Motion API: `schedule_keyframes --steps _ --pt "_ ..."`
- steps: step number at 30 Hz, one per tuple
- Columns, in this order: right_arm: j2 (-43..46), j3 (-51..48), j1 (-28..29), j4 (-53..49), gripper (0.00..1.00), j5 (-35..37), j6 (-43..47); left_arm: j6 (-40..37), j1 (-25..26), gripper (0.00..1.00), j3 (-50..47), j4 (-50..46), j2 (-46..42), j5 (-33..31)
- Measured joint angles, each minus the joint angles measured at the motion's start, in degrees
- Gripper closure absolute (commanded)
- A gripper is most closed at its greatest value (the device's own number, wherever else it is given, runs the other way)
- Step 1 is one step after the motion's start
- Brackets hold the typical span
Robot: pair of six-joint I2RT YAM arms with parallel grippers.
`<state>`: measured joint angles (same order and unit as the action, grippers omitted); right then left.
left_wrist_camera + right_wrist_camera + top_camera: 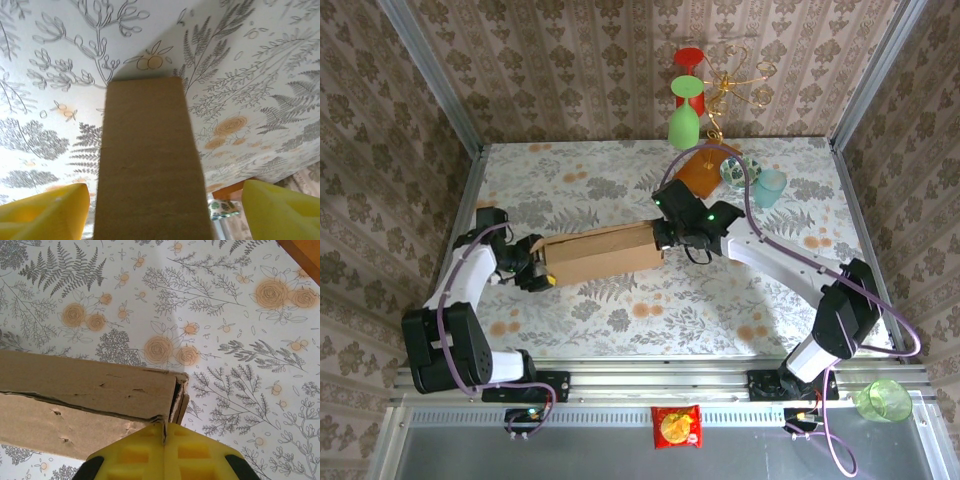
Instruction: Fold the paper box
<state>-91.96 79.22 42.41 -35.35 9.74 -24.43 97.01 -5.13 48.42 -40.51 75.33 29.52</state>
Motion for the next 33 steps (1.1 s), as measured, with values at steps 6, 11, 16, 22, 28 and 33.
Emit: schedule_keyframes --steps 6,11,16,22,28,33 --pt "-1.5 1.9 0.1 -1.3 1.00 0.0 0.0 -6.3 -1.9 0.14 -0.3 -3.0 -6.9 -2.1" --pt "-2.7 3.5 0.6 -2.1 1.00 -0.1 0.2 -13.6 -3.3 0.21 5.5 -12.3 -9.9 -10.0" --pt "-3.2 4.4 0.6 -3.2 1.00 -0.1 0.4 -24.9 -3.3 0.50 16.9 -17.1 -12.5 -20.0" --pt "-4.1 5.9 0.6 -4.3 1.00 -0.2 0.4 -46.7 0.6 0.75 18.4 -14.6 -17.2 -17.7" --pt "-4.7 6.8 0.6 -5.3 1.00 -0.3 0.5 -67.8 7.7 0.61 19.7 -19.4 -18.0 -15.8" --pt "-4.8 6.9 0.6 -5.4 1.00 -0.3 0.6 -79.1 8.5 0.54 23.6 -24.9 -14.9 -15.9"
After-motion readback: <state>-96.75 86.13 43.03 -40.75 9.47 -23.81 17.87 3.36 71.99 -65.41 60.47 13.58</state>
